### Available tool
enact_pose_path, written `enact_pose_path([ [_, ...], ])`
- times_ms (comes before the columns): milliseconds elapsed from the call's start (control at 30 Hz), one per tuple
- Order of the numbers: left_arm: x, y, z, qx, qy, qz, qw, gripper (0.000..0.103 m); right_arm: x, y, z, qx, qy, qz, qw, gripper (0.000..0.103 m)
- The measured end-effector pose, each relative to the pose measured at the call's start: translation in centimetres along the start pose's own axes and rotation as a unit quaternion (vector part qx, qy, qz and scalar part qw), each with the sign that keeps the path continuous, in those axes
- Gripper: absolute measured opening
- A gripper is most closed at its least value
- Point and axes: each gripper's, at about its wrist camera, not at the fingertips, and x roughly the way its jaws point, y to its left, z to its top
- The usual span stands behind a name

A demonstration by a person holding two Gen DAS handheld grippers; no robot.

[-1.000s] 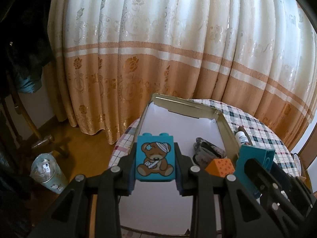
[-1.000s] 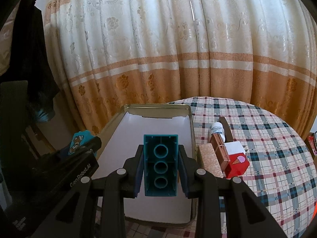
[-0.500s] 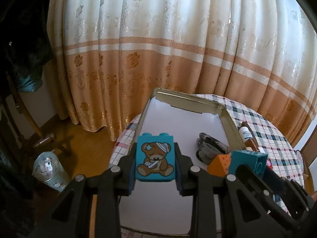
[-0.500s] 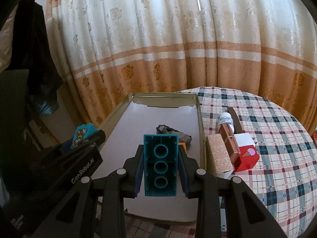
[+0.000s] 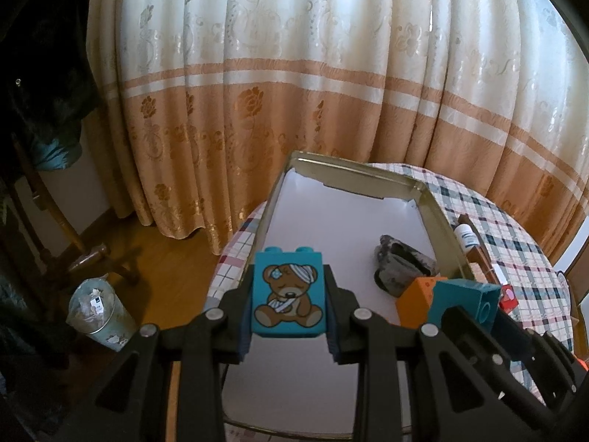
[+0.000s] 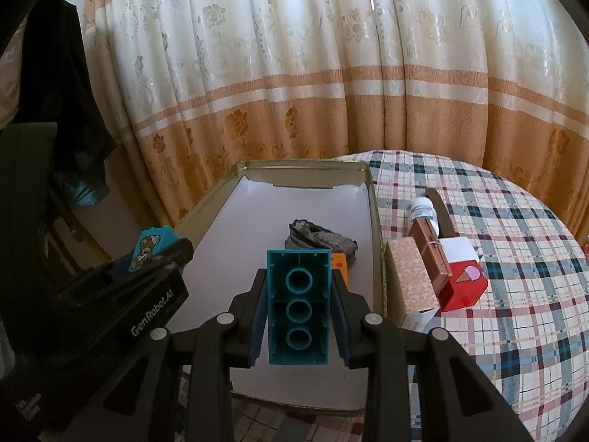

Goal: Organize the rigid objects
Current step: 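Carry both held blocks over the tray and lower them toward the paper, then open the right tool to drop the teal brick while the left tool releases the teddy-bear block, then withdraw both tools and move the right tool toward the red ice-cream block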

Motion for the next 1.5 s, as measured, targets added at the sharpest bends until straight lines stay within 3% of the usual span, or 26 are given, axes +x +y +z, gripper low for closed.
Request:
enact_pose_path([
  [333, 0.4, 0.1, -0.3, 0.000, 0.012, 0.000, 0.9999, 0.031, 0.2, -0.1, -0.1, 0.003, 0.004, 0.015, 1.000, 0.034],
  [467, 0.5, 0.5, -0.1, -0.004, 0.016, -0.002, 0.9999, 0.031, 1.4, -1.1, -0.3, 0.039, 0.043, 0.086, 0.995, 0.035],
  [567, 0.5, 0.3, 0.0, -0.001, 0.021, -0.012, 0.9997, 0.031, 1.5, -1.4, -0.6, 0.056, 0.047, 0.098, 0.993, 0.036],
  [700, 0.2, 0.6, 0.4, -0.027, 0.029, -0.046, 0.9982, 0.060, 0.7, -2.0, -0.4, 0.070, 0.037, 0.113, 0.990, 0.041],
  [733, 0.1, 0.7, 0.5, -0.033, 0.030, -0.053, 0.9976, 0.065, 0.5, -2.3, -0.3, 0.076, 0.033, 0.113, 0.990, 0.050],
  [833, -0.5, 0.2, 0.6, -0.030, 0.020, -0.056, 0.9978, 0.084, -0.4, -3.8, -0.3, 0.096, 0.017, 0.102, 0.990, 0.066],
  [900, -1.4, -0.7, 0.5, -0.006, -0.007, -0.015, 0.9999, 0.103, -0.9, -4.7, -0.2, 0.111, 0.007, 0.099, 0.989, 0.067],
  [1033, -2.7, -1.5, 0.5, 0.019, -0.044, -0.007, 0.9988, 0.102, -2.0, -6.5, -0.4, 0.131, -0.008, 0.074, 0.989, 0.067],
  [1267, -2.8, -2.3, 0.2, 0.007, -0.041, -0.020, 0.9990, 0.102, -3.2, -11.5, -0.9, 0.173, -0.026, -0.030, 0.984, 0.067],
  [1500, -2.9, -3.9, -0.8, 0.013, -0.029, -0.034, 0.9989, 0.102, -3.5, -14.8, -1.7, 0.191, -0.014, -0.073, 0.979, 0.067],
])
